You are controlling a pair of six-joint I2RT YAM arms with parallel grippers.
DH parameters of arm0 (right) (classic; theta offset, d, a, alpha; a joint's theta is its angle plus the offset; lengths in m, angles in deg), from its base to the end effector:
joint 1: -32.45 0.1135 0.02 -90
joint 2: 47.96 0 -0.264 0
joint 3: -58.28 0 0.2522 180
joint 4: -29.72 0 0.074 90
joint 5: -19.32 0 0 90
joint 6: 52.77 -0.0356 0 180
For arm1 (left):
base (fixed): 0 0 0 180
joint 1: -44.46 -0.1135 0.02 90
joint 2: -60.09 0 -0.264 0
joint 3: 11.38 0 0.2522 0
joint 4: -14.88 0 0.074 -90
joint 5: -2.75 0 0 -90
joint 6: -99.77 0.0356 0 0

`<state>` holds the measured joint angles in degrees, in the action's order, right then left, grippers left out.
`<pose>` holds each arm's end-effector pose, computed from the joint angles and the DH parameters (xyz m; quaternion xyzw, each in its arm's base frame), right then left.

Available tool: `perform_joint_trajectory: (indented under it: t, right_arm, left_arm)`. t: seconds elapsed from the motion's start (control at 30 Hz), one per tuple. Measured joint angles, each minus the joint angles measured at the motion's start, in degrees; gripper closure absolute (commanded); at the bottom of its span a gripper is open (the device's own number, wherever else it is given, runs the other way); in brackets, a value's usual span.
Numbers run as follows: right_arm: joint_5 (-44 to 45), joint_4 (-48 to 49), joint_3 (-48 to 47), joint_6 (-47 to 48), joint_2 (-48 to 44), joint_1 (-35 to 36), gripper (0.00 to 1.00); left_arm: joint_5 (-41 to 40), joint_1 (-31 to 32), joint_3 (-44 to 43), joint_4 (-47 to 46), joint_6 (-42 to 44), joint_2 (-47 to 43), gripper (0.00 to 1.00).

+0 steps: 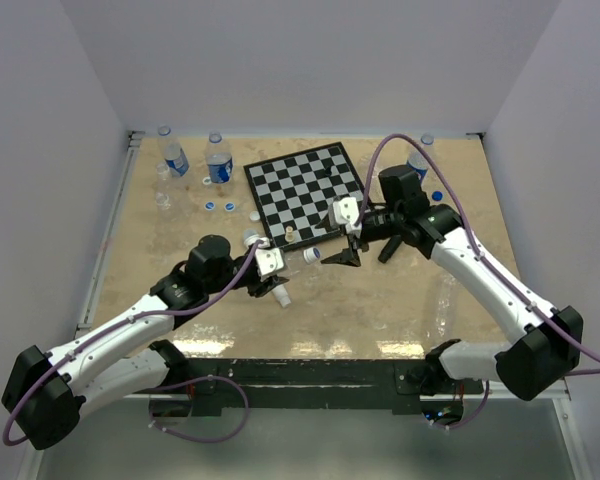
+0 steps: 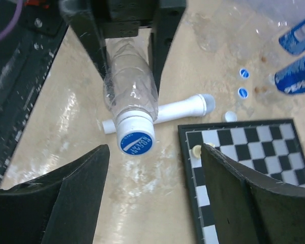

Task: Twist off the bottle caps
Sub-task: Unscrew the bottle cap from the plastic bottle.

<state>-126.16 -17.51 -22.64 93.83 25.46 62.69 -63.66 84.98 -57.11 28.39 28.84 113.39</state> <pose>0.2160 0.1599 0.3392 -0.6943 0.4461 0.3246 0.4621 0.1517 -0.1484 0.2536 0.5014 0.6429 -0.2687 0.5128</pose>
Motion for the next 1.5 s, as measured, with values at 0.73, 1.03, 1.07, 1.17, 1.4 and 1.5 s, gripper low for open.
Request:
perform_joint_trajectory:
  t: [0.73, 1.03, 1.07, 1.17, 1.4, 1.5]
  right_arm:
    - [-4.2, 0.7, -0.5, -29.3, 6.2, -1.9, 0.38]
    - [-5.4, 0.4, -2.3, -29.5, 6.3, -0.6, 0.47]
    - [-5.4, 0.4, -2.3, -29.5, 6.3, -0.5, 0.47]
    - [-5.3, 0.4, -2.3, -29.6, 6.5, -0.4, 0.47]
    - [-5.0, 0.5, -2.3, -29.7, 6.5, -0.3, 0.55]
    - [-4.4, 0.5, -2.3, -29.7, 6.5, -0.3, 0.58]
  left_arm:
    - [0.0, 0.0, 0.0, -0.1, 0.0, 0.5, 0.95]
    - [0.0, 0.0, 0.0, -0.1, 0.0, 0.8, 0.95]
    - [0.0, 0.0, 0.0, -0.1, 0.0, 0.8, 0.95]
    - [0.0, 0.0, 0.0, -0.1, 0.0, 0.8, 0.95]
    - [0.0, 0.0, 0.0, -0.1, 0.0, 0.8, 0.95]
    - [0.0, 0.0, 0.0, -0.1, 0.0, 0.8, 0.95]
